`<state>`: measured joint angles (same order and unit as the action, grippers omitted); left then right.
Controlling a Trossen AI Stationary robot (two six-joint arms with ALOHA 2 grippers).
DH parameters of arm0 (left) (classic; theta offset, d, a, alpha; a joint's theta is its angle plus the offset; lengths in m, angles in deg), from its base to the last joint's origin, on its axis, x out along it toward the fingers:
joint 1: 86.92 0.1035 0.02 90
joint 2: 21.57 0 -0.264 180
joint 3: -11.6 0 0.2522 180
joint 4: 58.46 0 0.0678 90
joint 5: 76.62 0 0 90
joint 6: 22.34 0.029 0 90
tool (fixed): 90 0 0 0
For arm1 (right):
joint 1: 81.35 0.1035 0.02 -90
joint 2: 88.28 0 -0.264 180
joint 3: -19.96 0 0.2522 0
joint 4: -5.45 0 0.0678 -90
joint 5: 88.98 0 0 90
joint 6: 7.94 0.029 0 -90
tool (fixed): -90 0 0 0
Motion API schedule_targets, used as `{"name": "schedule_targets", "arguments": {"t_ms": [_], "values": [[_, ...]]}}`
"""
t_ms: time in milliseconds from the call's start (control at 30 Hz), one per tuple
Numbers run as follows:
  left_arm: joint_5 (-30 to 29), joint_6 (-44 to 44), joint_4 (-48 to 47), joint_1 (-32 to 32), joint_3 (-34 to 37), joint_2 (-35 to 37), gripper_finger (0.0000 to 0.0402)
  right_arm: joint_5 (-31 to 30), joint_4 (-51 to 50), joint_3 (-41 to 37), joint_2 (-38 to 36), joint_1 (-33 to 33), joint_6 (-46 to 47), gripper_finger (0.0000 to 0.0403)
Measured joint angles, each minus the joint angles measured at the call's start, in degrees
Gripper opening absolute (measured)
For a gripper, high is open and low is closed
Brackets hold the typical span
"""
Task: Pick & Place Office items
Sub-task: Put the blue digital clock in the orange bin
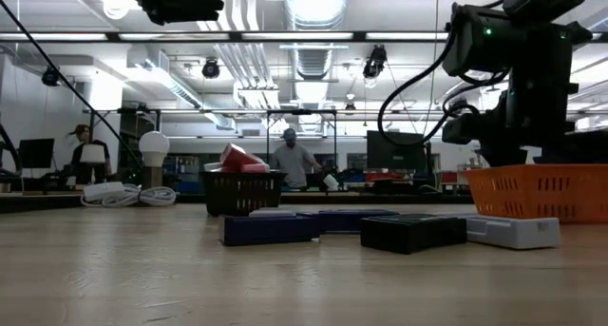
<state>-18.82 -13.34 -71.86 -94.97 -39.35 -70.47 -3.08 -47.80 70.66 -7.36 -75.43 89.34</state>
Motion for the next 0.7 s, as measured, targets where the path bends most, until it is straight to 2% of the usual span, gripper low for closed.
{"name": "schedule_targets", "arguments": {"t_ms": [200, 700], "values": [[0.0, 0.0, 0.0, 0.0, 0.0, 0.0, 0.0275, 0.7, 2.3, -1.5, -0.2, 0.0, 0.1, 0.0179], [0.0, 0.0, 0.0, 0.0, 0.0, 0.0, 0.0275, 1.3, 1.7, -1.8, -2.1, 0.1, 0.5, 0.0253]]}}
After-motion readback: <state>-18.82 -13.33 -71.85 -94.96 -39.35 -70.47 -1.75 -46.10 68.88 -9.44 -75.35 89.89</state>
